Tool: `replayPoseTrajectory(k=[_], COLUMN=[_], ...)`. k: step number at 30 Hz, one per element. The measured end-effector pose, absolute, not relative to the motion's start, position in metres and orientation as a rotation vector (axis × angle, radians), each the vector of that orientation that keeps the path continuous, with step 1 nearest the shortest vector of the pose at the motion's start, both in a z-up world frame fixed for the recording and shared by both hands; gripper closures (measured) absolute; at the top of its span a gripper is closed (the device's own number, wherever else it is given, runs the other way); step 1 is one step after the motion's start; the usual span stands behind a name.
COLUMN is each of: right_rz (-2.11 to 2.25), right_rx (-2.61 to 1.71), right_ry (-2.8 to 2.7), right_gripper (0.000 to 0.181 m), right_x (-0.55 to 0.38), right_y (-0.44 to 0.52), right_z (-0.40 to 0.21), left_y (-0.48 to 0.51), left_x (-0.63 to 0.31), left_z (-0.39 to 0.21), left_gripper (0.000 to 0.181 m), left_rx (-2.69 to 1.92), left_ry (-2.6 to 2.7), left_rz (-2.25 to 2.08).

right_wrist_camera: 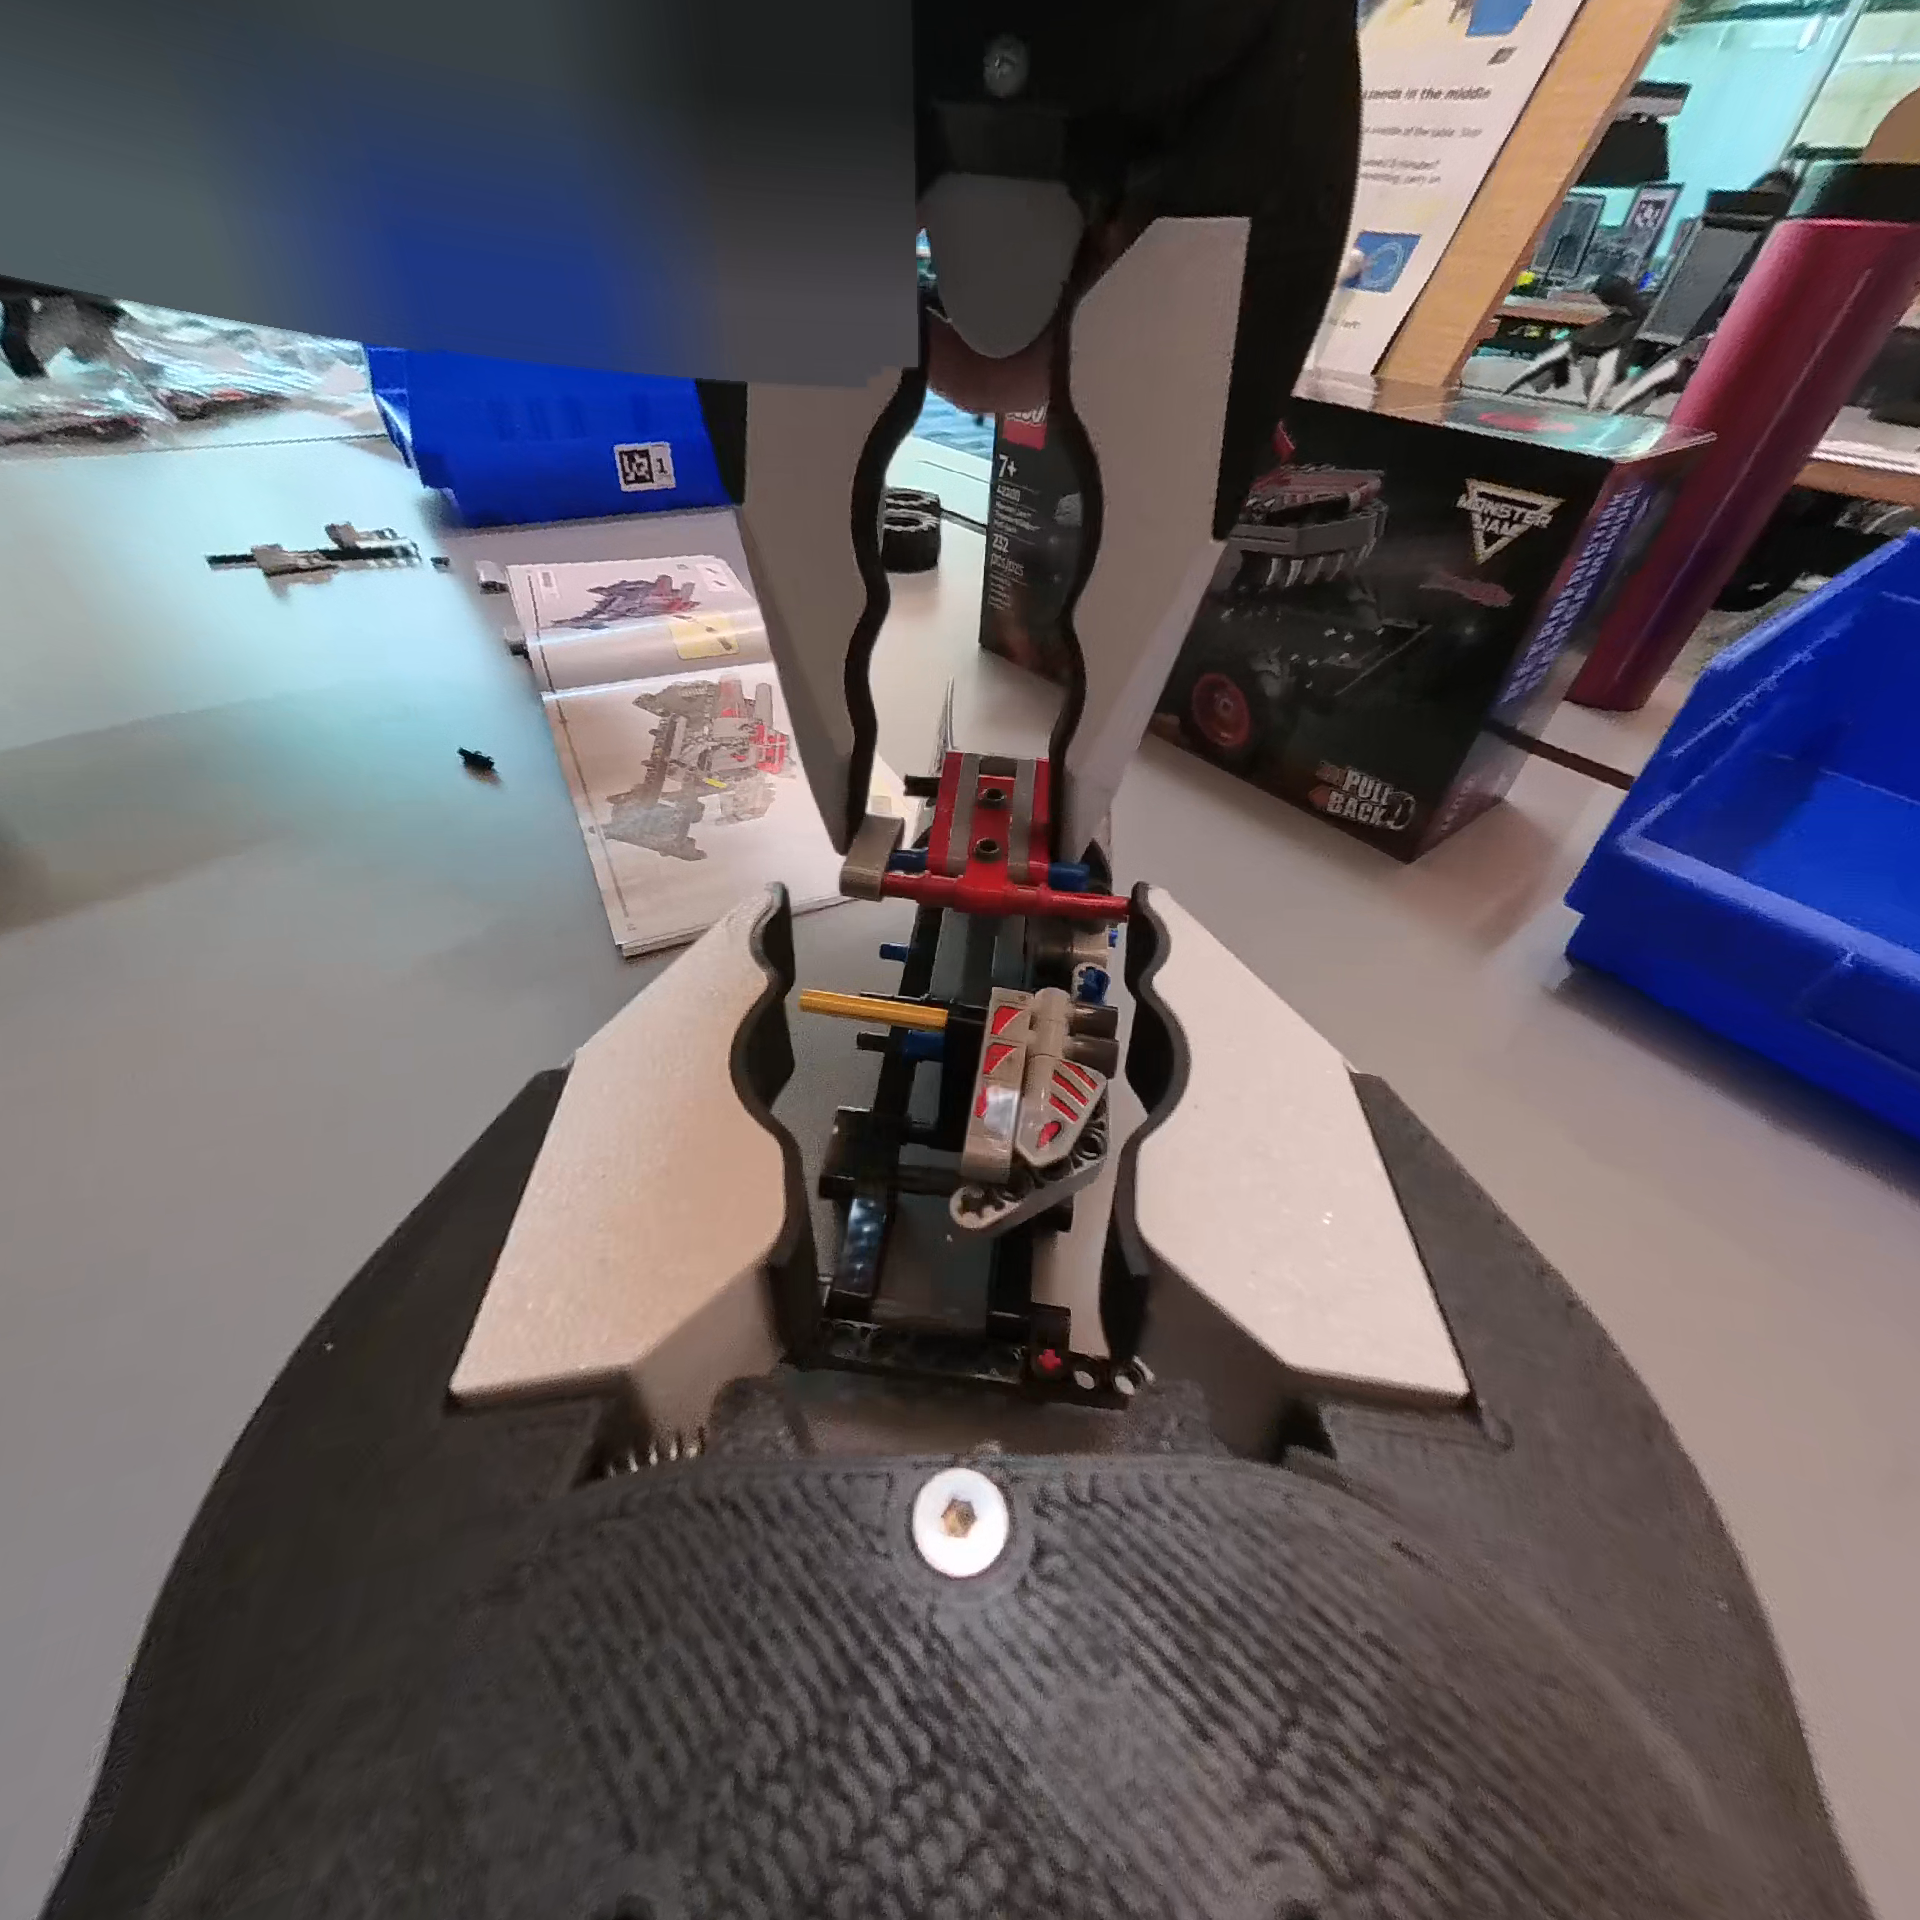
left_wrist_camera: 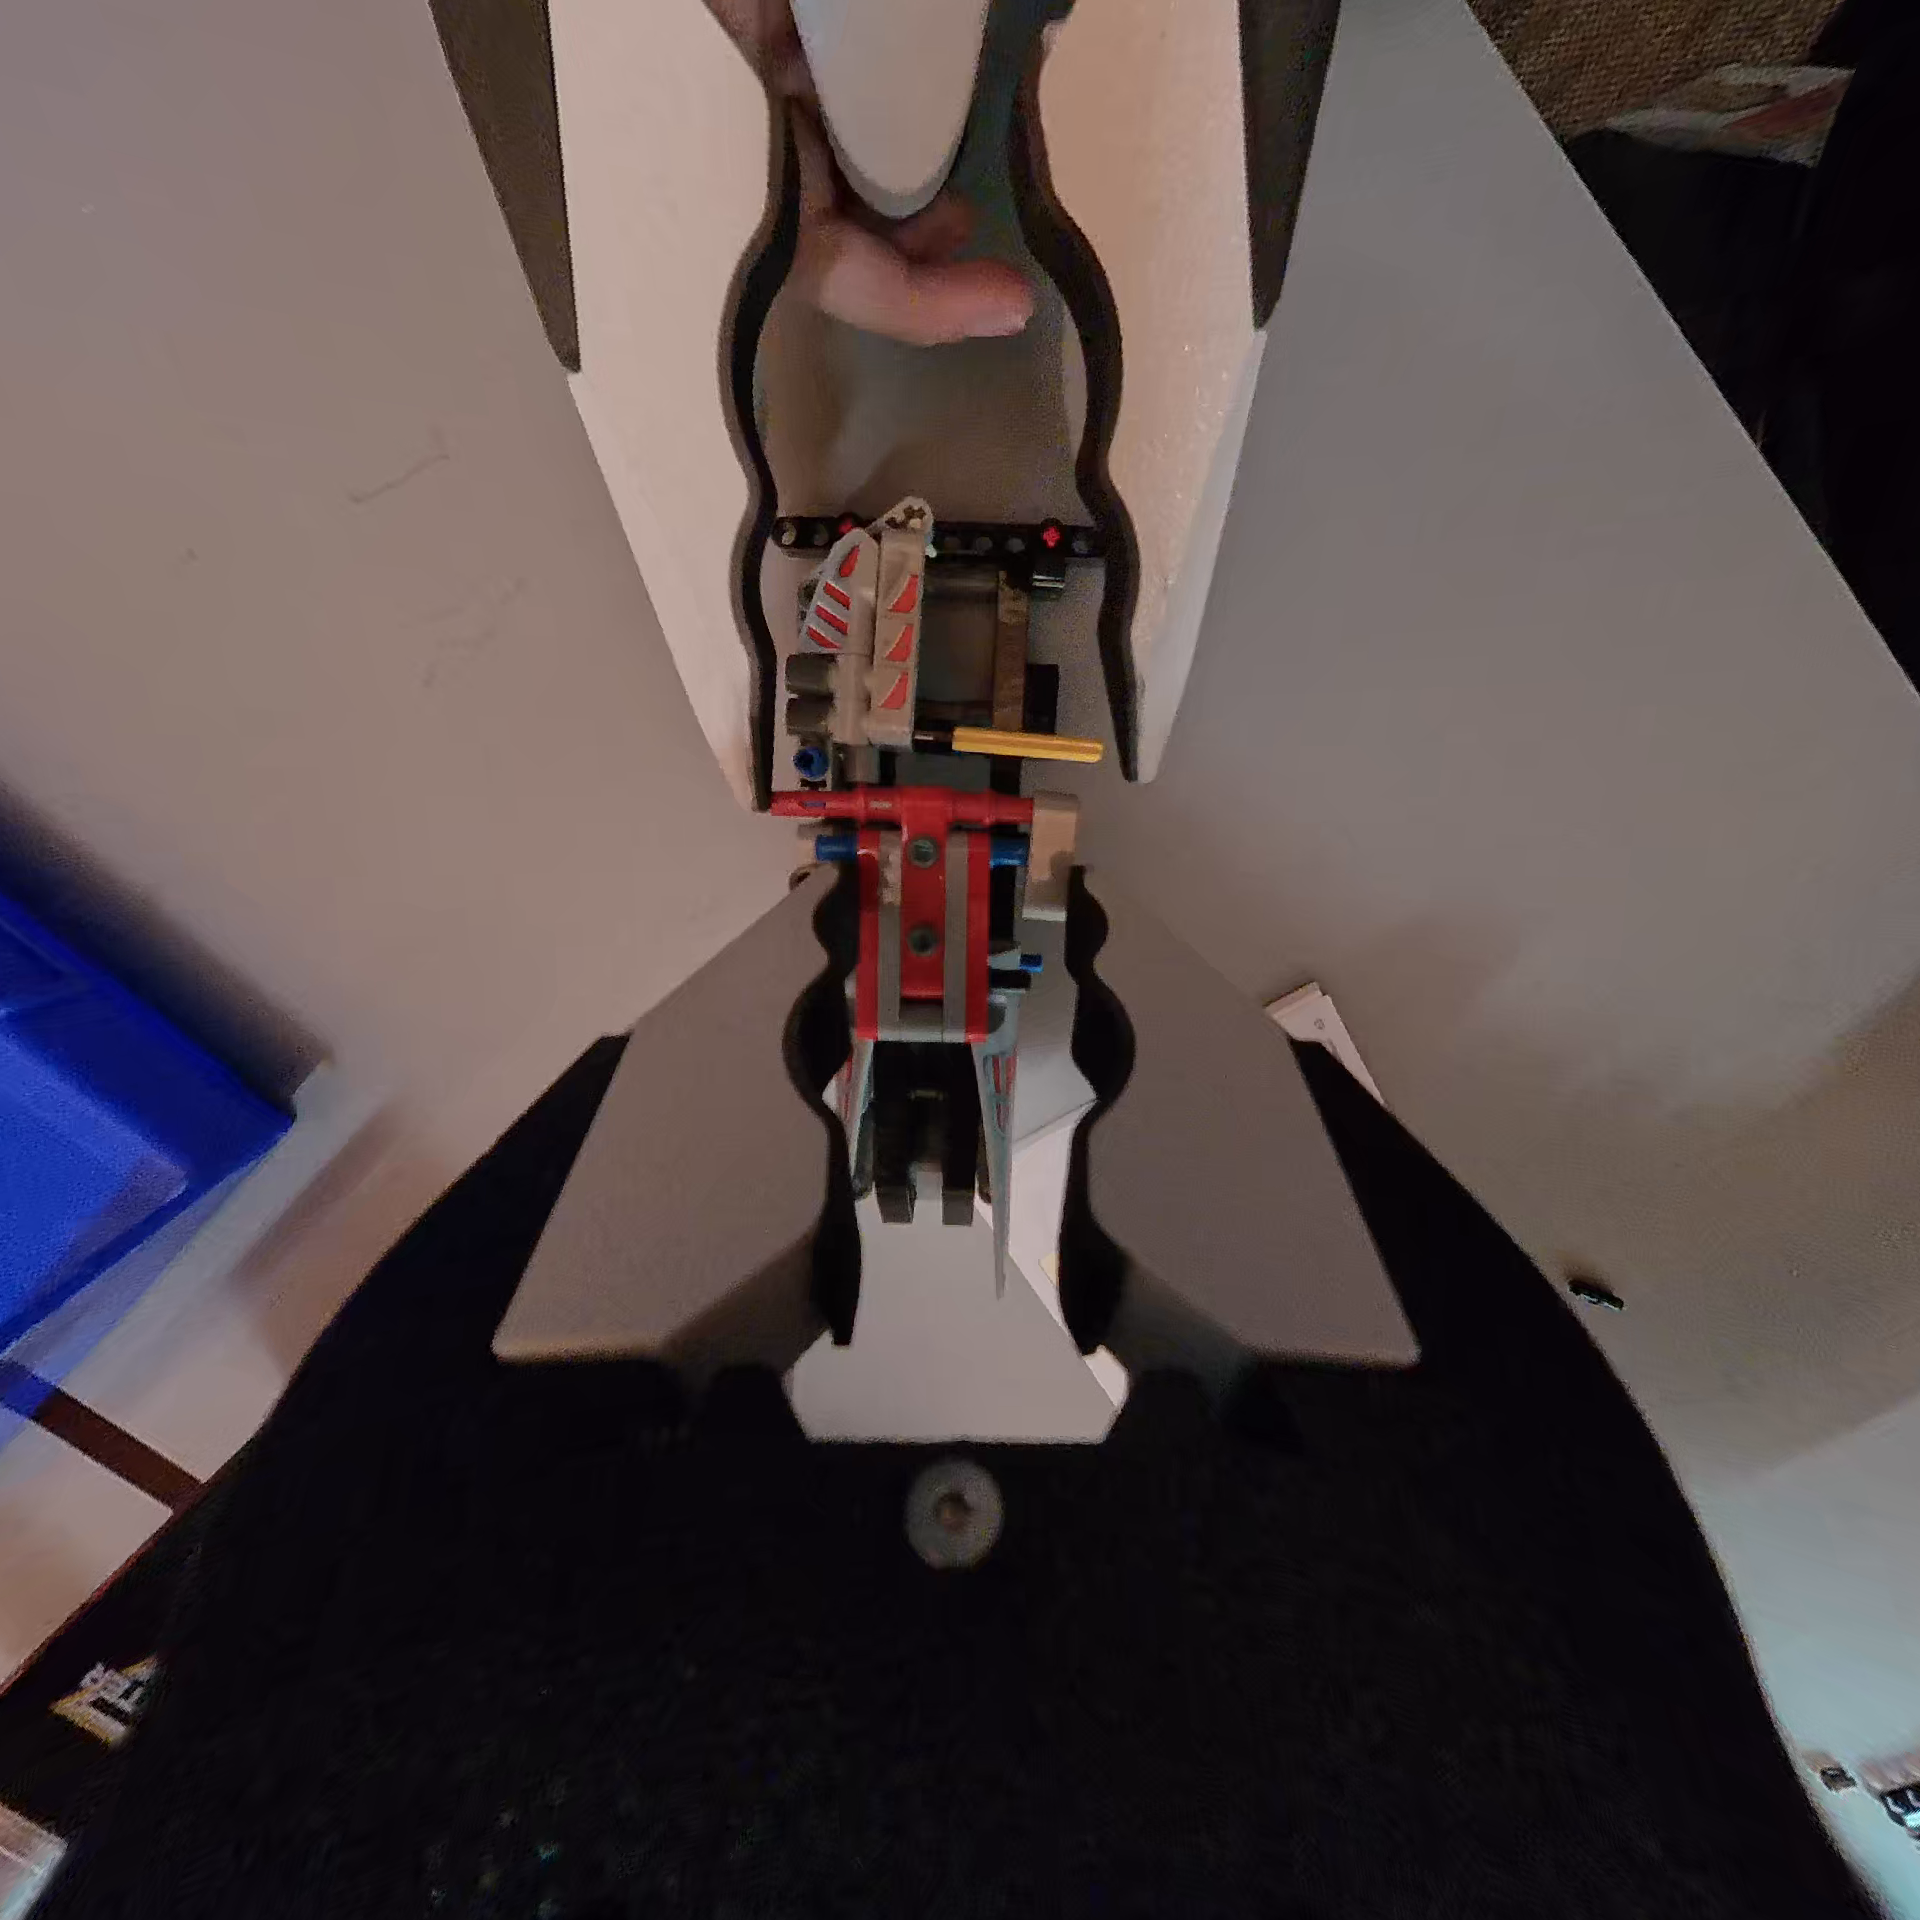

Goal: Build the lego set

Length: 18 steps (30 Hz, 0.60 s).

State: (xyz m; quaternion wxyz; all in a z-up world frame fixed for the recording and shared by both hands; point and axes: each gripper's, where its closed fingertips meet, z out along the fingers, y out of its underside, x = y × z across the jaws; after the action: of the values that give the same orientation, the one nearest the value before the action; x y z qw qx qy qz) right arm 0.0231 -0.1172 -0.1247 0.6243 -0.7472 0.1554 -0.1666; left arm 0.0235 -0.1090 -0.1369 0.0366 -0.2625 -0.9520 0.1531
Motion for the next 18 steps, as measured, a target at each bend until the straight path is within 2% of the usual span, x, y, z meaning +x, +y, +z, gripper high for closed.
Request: replayPoseTrajectory(k=[6, 10, 18], right_rz=[-0.410, -0.404, -0.409], right_rx=[-1.708, -1.714, -1.705], right_ry=[0.376, 0.374, 0.394], right_gripper=[0.131, 0.121, 0.127], right_x=[0.0275, 0.0260, 0.0294], right_y=[-0.1199, -0.1169, -0.1172], right_z=[-0.1234, -0.1234, -0.1234], left_y=[-0.1091, -0.1097, -0.1099], left_x=[0.0227, 0.0240, 0.0239], left_z=[-0.1367, -0.1365, -0.1363], left_gripper=[0.144, 0.144, 0.144], left_rx=[-0.806, -0.773, -0.766], left_ry=[-2.928, -2.923, -2.908], left_rz=[0.458, 0.470, 0.476])
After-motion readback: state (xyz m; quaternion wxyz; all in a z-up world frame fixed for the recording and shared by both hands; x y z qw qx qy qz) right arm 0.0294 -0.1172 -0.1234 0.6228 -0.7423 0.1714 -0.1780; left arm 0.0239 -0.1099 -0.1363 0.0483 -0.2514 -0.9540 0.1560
